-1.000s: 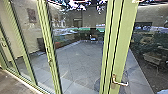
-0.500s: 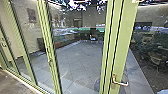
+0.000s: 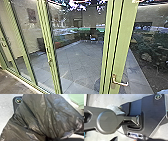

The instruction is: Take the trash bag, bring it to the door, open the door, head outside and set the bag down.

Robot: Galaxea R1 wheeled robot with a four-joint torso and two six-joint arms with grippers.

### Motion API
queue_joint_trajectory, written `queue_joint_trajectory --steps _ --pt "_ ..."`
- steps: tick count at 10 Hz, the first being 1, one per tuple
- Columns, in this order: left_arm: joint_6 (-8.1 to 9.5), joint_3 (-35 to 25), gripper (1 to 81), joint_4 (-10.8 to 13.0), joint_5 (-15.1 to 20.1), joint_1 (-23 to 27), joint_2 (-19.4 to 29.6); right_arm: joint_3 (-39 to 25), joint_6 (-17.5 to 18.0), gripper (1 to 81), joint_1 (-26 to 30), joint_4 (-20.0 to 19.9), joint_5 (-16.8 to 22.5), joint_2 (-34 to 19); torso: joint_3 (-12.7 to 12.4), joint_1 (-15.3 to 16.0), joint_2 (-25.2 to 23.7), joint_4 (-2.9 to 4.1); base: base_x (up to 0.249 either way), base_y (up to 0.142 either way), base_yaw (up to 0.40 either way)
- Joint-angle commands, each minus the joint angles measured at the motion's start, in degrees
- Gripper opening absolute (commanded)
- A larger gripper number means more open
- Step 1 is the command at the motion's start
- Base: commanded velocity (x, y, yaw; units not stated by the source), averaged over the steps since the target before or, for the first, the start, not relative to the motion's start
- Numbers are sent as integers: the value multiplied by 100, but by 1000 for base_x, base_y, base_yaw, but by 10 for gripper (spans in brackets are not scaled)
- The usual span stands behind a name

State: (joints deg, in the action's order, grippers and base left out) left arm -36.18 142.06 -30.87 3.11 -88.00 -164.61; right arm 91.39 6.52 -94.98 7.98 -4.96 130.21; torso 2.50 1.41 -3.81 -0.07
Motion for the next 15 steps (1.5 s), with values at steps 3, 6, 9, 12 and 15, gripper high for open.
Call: queue_joint_trajectory --steps 3,6,9,12,15 --pt "-29 -55 10 -7 471 253 15 -1801 7 811 377 98 -101 -1829 0 0 0 0 0 0 0" --pt "-38 -46 10 -7 471 253 -11 -2566 -2 811 817 72 -58 -2620 0 0 0 0 0 0 0" --pt "-29 -38 10 10 471 253 -46 -3310 7 811 1256 72 -23 -3539 0 0 0 0 0 0 0" --pt "-29 -38 10 -7 463 253 -81 -3858 16 811 1801 63 57 -4193 0 2 0 0 0 0 0" --pt "-29 -38 10 10 463 253 -143 -4315 95 811 2784 -24 766 -4693 0 2 0 0 0 0 0"
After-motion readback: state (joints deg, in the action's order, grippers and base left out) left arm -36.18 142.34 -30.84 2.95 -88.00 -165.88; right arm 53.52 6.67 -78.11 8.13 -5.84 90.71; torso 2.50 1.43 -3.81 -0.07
